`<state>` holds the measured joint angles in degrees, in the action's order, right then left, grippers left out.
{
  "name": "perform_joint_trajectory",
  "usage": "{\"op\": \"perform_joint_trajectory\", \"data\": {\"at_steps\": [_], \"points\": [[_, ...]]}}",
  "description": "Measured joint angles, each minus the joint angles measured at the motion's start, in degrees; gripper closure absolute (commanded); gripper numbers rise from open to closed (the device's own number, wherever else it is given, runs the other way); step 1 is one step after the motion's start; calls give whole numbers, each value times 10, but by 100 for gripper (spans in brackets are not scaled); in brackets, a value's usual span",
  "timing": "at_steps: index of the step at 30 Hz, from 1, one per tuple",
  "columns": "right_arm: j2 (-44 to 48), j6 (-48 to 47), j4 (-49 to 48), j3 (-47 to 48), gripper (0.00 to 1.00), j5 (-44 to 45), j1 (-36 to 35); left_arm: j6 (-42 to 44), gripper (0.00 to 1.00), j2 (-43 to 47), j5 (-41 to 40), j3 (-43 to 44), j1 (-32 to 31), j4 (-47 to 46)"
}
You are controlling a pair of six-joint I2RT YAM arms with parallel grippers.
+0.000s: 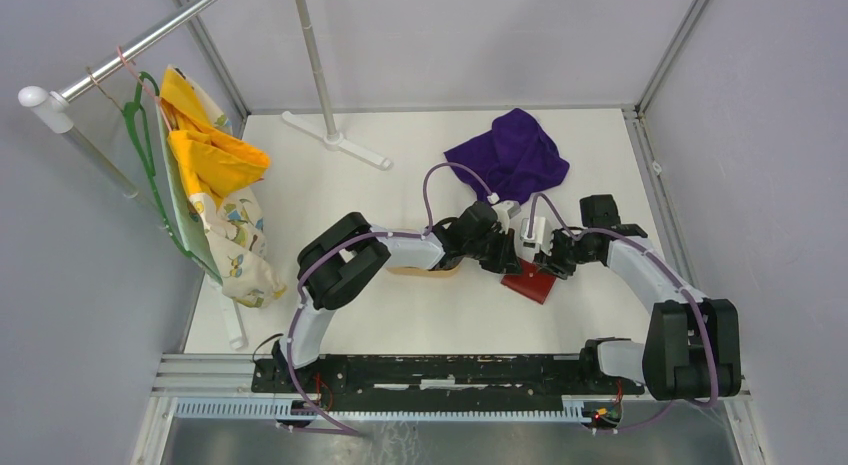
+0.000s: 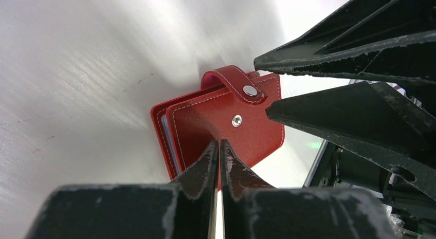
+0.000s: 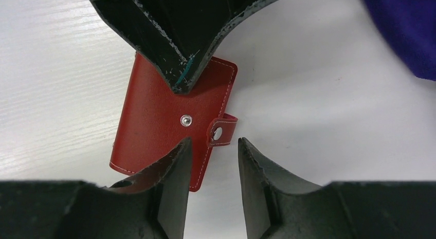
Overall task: Put the credit cards into the card holder
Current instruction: Close the card holder at the center of the board.
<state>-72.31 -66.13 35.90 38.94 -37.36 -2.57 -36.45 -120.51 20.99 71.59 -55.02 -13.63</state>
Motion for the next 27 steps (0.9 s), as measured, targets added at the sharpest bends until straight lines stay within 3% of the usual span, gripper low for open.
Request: {"op": "perform_joint_trajectory", "data": {"at_steps": [9, 22, 27], "points": [[0, 25, -24, -1, 61, 4, -13, 0, 90, 0, 0, 0, 0, -1], [-9, 48, -38, -1, 100, 30, -28, -1, 91, -1, 1, 0, 0, -2], [-9, 67, -38, -1, 100, 32, -28, -2, 91, -1, 1, 0, 0, -3]]}}
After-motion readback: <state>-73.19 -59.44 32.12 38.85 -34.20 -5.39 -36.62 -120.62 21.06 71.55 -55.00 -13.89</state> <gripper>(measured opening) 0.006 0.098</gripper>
